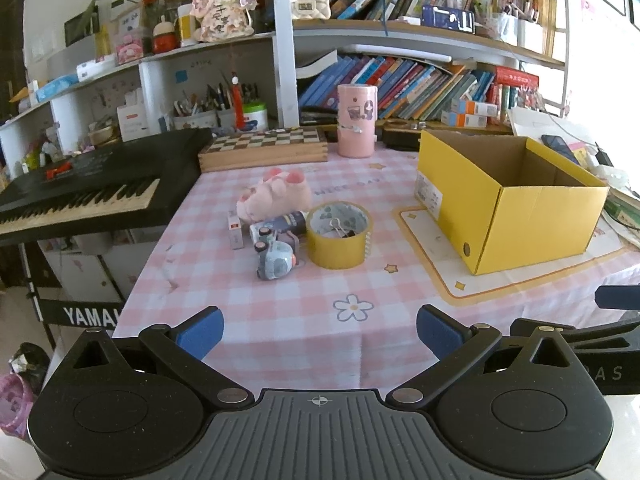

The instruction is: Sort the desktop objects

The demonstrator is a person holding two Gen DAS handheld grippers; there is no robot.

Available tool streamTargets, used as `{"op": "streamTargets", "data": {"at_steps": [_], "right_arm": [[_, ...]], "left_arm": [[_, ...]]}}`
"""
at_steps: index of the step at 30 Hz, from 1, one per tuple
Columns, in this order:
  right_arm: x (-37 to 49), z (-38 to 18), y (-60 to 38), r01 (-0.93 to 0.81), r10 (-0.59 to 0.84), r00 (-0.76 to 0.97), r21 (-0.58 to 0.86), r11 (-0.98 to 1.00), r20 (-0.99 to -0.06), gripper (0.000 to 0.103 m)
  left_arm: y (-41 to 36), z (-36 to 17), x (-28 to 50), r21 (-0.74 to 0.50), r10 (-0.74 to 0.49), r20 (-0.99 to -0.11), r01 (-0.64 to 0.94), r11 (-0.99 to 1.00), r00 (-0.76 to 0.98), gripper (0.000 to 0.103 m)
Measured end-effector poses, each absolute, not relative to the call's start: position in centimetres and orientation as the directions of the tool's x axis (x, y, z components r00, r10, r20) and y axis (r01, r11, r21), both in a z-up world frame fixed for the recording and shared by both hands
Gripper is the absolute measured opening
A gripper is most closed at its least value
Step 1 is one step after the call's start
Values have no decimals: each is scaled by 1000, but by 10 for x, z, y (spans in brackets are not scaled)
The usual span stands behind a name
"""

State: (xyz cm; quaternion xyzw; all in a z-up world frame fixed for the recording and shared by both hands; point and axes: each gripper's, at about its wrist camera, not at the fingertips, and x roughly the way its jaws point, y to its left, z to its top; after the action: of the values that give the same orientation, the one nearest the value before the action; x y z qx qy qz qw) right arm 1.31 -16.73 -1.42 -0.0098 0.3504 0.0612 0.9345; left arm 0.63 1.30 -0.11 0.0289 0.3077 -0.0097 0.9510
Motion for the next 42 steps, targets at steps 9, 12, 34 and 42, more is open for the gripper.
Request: {"op": "streamTargets", "data": {"at_steps": [9,12,34,42], "right_arm": [[14,-14,-164,-140,121,740,25,990,-661,101],[14,-14,-163,-145,126,740,26,989,-661,101],[16,-10,-151,-176,155,750,32,984,-643,85],[19,-4,-143,-218,189,750,32,975,-634,80]], "left_arm": [[18,-1,6,43,11,-590,18,999,807,103],[19,-1,6,40,12,-589,14,999,808,103],[22,1,2,70,-3,-563,52,996,827,103],[31,5,-1,37,-6,-552,32,999,834,103]]}}
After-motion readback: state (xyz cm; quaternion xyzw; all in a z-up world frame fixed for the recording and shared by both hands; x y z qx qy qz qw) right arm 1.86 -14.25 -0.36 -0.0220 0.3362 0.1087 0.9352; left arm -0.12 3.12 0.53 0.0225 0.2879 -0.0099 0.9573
